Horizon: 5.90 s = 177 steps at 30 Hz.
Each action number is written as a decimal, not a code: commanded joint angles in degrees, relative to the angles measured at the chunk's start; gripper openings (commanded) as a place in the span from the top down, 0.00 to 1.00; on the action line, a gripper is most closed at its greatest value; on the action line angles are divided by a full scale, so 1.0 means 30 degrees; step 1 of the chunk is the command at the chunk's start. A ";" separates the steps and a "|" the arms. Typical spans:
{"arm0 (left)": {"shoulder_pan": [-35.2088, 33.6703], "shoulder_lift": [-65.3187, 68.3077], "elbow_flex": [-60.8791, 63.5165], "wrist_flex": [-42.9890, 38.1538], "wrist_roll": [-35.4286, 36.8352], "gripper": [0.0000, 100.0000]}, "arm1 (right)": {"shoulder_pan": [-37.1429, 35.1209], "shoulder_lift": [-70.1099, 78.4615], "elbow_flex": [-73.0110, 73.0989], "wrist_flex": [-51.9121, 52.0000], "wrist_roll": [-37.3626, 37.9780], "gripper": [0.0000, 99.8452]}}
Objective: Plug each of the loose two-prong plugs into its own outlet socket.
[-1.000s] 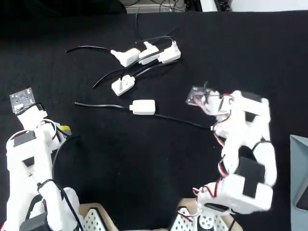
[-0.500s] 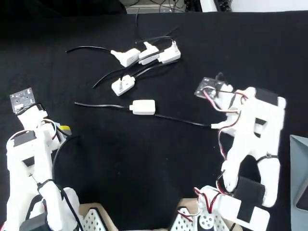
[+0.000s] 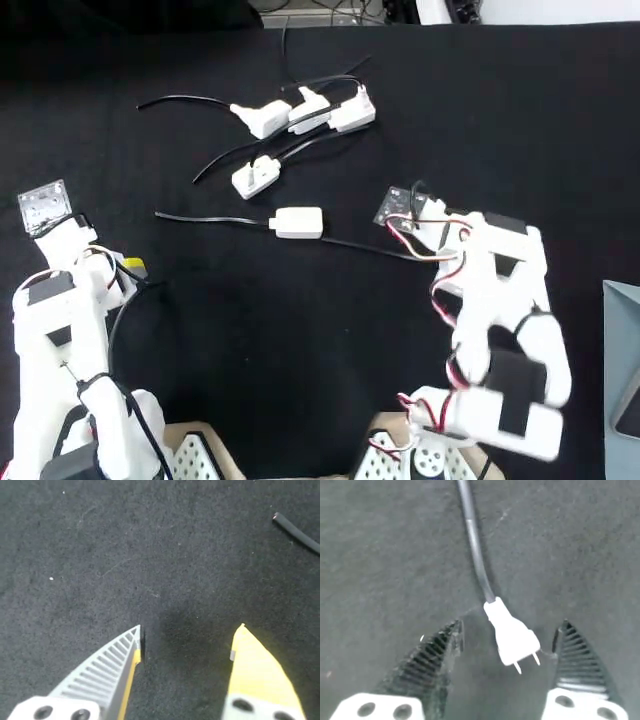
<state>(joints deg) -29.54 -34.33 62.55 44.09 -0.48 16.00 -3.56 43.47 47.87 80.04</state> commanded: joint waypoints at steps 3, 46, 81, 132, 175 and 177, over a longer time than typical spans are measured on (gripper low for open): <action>0.0249 -0.0381 -0.0220 -0.0264 -0.0029 0.71 | 0.0645 0.2740 -0.2212 0.0029 -0.0293 0.76; 0.0249 -0.0498 -0.0132 -0.0264 -0.0645 0.71 | -0.6945 0.5260 -1.2352 0.7150 -1.4505 0.79; 0.0249 -0.0469 -0.0103 -0.0264 -0.0762 0.71 | -0.5304 0.7634 -1.5136 1.0930 -1.3099 0.80; 0.0249 -0.0440 -0.0103 -0.0264 -0.0791 0.71 | -0.6857 0.1099 -0.4557 0.5187 -1.3040 0.80; 0.0249 -0.0410 -0.0103 -0.0264 -0.0791 0.71 | -0.6066 0.1245 -0.6520 0.7795 -1.2630 0.84; 0.0249 -0.0410 -0.0103 -0.0264 -0.0791 0.71 | -0.6623 0.0571 -0.5495 0.7707 -1.2630 0.84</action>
<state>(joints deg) -29.54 -34.33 62.55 44.09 -2.15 -1.23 2.86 24.57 70.64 42.95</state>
